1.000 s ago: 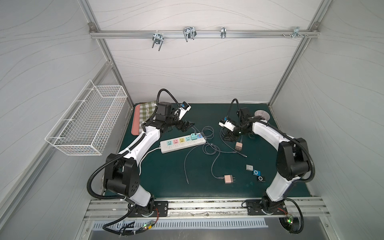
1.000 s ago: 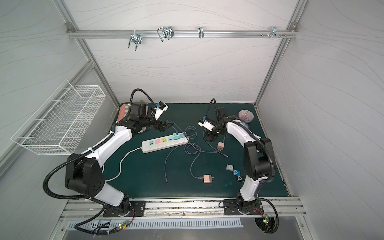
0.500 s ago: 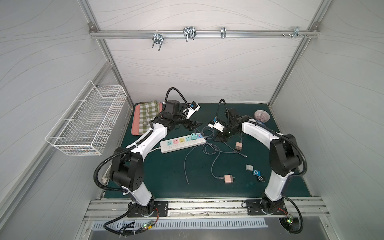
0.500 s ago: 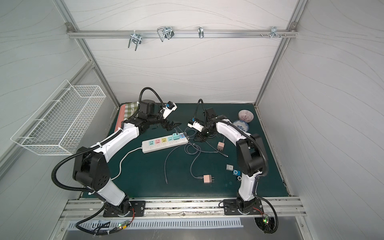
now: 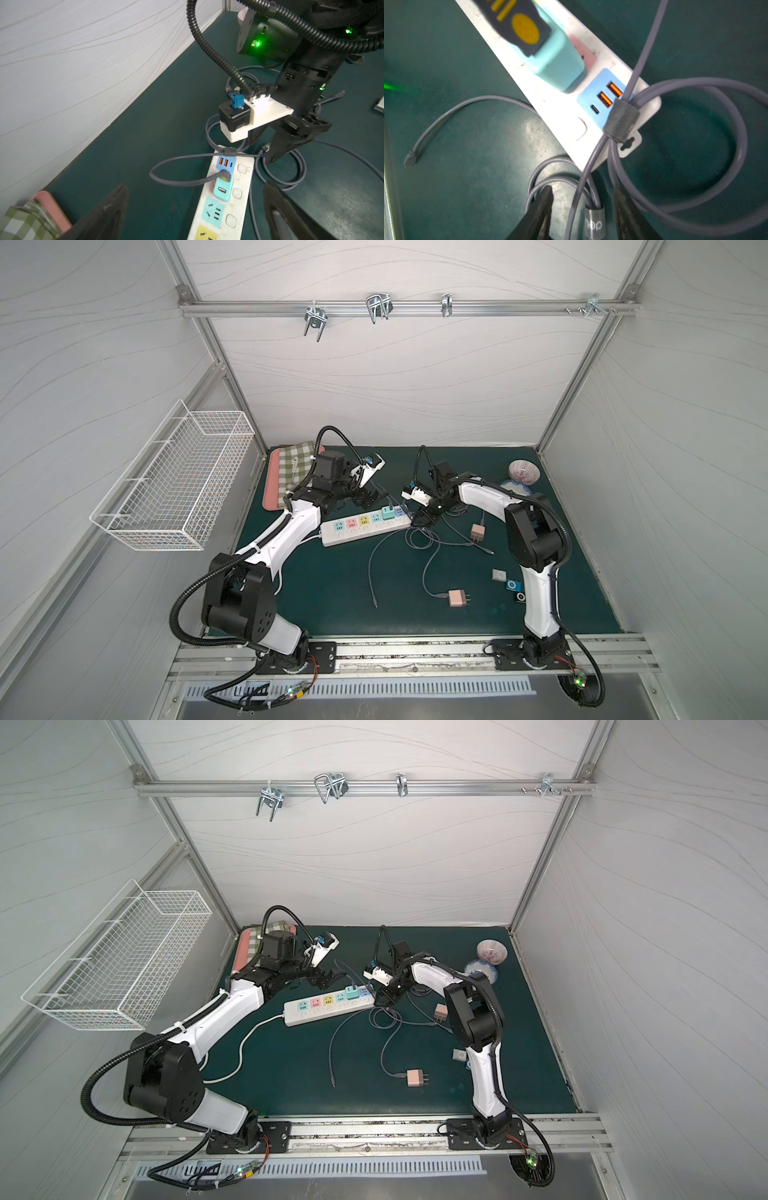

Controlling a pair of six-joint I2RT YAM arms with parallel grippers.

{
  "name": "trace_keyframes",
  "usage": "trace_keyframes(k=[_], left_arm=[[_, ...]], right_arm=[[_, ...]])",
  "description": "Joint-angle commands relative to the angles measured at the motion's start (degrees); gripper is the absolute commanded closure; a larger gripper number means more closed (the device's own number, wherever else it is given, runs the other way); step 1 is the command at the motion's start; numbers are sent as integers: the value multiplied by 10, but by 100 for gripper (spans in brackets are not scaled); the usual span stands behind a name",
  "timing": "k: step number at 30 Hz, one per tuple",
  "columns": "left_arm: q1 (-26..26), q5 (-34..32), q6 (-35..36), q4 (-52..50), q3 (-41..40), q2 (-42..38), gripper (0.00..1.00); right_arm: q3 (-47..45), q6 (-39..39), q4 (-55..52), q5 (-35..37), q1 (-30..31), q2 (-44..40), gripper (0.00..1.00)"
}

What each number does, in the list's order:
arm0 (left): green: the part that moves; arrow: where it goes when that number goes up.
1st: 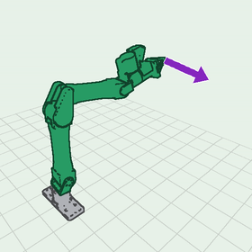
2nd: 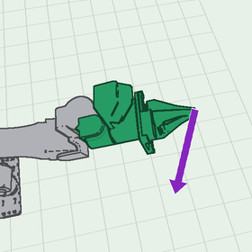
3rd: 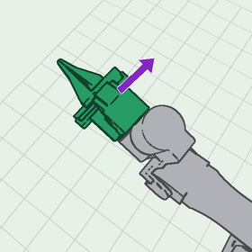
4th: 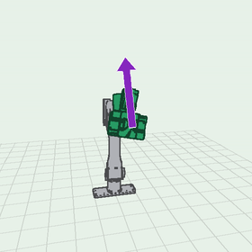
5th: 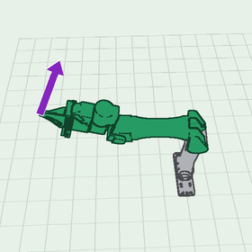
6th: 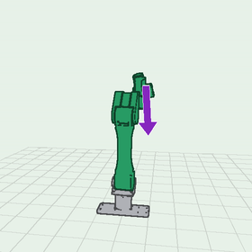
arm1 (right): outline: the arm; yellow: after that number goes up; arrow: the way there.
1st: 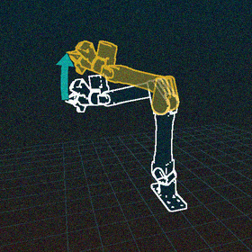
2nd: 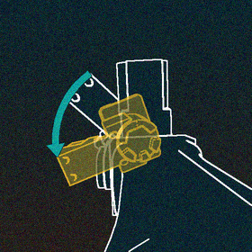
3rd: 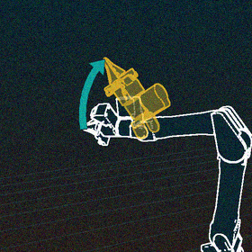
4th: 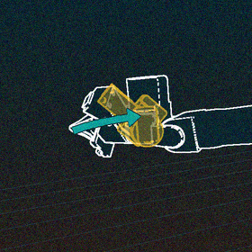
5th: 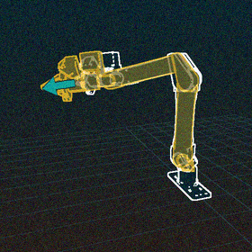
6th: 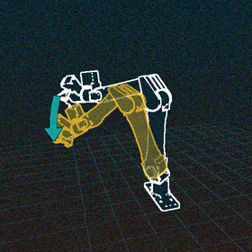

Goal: Charge mp3
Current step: Pick up the charging cable from the center of the board.

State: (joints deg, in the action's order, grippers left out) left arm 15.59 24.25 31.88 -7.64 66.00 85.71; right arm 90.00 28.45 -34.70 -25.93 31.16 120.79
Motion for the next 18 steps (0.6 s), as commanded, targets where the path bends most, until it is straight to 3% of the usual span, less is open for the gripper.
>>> trace_keyframes(k=[1, 6, 11, 18], left_arm=[[-7, -8, 1, 30, -6, -19, 6], [-13, -11, 3, 25, -10, -27, 6], [-16, -10, 1, 24, -15, -34, 7], [-23, -4, -22, 37, -14, -31, 8]], right_arm=[[24, -3, -26, 2, 15, 22, 51], [44, -8, -56, 65, 21, 39, 57], [22, -10, -53, 77, 20, 27, 62], [22, 4, -65, 60, 25, 31, 83]])
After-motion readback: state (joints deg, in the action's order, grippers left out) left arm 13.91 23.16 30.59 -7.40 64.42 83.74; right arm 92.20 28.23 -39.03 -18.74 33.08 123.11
